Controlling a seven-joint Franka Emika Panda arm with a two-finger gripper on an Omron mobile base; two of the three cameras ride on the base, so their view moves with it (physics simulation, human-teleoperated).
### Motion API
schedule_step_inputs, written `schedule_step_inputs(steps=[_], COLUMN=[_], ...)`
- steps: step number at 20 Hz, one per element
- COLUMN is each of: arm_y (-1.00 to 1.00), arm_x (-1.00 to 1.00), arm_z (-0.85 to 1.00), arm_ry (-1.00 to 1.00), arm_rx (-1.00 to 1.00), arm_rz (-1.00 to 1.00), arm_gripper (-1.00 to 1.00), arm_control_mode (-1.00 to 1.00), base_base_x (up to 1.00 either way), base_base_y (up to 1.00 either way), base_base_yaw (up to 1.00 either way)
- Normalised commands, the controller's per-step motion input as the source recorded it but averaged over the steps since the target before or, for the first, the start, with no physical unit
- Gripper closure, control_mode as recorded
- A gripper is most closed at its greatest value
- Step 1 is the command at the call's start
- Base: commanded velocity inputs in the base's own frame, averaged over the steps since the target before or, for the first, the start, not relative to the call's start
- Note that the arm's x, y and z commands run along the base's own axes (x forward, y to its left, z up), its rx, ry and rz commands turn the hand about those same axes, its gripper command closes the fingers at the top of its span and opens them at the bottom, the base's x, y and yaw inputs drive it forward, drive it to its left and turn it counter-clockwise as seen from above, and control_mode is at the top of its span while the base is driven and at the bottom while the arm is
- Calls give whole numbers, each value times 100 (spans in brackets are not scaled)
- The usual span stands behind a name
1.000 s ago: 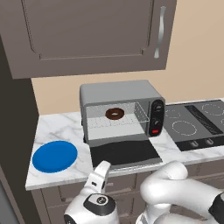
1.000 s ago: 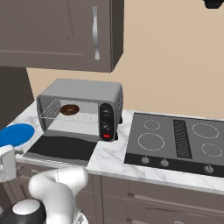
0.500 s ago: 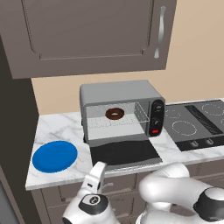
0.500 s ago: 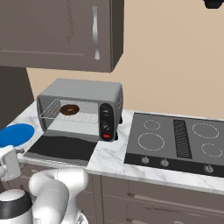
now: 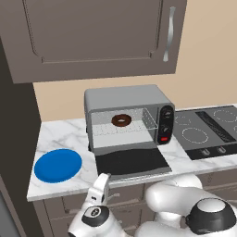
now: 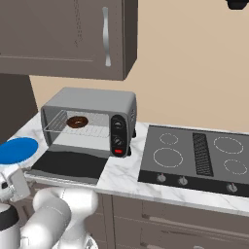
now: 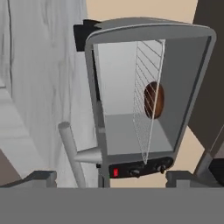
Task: Pick up the bagel from the plate, place it on the toaster oven rack, close the door, and set the timer.
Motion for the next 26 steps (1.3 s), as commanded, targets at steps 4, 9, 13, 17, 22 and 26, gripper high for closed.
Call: schedule_step_inputs(steps=[4, 9, 13, 17, 22, 26], arm_y=[9, 10, 11, 7, 3, 0], arm_x=[22, 22, 21, 18, 20, 21], arm_z=[-24, -24, -20, -3, 1, 14], arm_ry=[-4, -3, -3, -2, 0, 0], arm_rx=[-5, -5, -5, -3, -2, -3], arm_rz=[0, 0, 0, 0, 0, 0], arm_gripper=[-100, -100, -100, -100, -100, -100], arm_control_mode=[-100, -100, -100, -100, -100, -100], base_base_x=[0, 0, 0, 0, 0, 0], base_base_y=[0, 0, 0, 0, 0, 0], base_base_yaw=[0, 0, 0, 0, 0, 0])
